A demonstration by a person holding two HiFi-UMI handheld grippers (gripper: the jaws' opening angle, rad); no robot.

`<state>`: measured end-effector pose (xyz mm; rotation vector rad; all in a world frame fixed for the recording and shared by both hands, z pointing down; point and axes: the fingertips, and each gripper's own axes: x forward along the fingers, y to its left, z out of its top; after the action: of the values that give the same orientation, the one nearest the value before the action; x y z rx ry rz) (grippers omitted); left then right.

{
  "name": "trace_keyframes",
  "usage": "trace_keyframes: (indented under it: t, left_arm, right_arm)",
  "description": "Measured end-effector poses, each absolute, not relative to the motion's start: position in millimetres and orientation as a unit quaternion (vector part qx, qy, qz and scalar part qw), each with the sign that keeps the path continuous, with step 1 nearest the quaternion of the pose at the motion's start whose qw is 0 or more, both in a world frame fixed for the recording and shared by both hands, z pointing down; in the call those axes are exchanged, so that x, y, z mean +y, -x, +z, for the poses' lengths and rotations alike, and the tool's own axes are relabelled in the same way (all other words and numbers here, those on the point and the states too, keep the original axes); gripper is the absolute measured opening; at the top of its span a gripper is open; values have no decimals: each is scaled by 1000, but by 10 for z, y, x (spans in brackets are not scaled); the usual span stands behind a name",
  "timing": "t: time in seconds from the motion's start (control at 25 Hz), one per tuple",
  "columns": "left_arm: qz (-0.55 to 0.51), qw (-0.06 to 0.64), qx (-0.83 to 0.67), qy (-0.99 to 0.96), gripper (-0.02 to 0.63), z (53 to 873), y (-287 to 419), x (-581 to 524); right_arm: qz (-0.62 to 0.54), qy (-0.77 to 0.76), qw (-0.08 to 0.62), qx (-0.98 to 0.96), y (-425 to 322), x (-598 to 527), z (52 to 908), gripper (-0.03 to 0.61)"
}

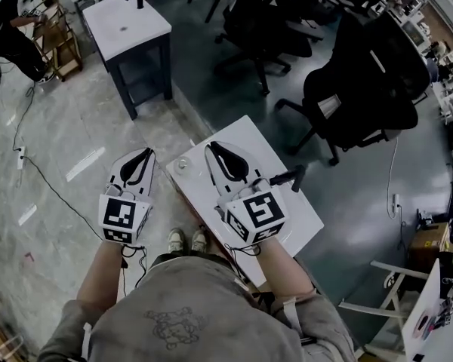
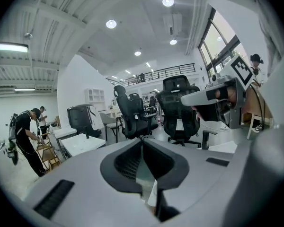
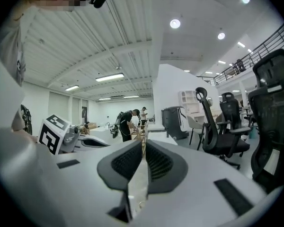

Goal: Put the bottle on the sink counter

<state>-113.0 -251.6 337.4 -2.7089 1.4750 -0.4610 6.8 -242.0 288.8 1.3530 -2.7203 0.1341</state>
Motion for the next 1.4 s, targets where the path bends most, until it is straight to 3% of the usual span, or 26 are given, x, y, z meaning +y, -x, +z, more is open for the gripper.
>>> trace_keyframes:
  t: [0.4, 0.84, 1.4]
  left_arm:
    - [-129, 84, 499, 853, 26, 2654, 1138, -2319]
    - [-83, 85, 500, 858, 25, 2441, 1150, -2050]
    - [-98, 78, 502, 856, 25, 2557, 1138, -1885]
  right_arm:
    - [-32, -440, 31, -897, -230, -2082, 2285, 37]
    - [-52, -446, 7, -893, -368, -1721, 2103, 37]
    - [-46, -438, 9, -898, -268, -1605, 2225, 37]
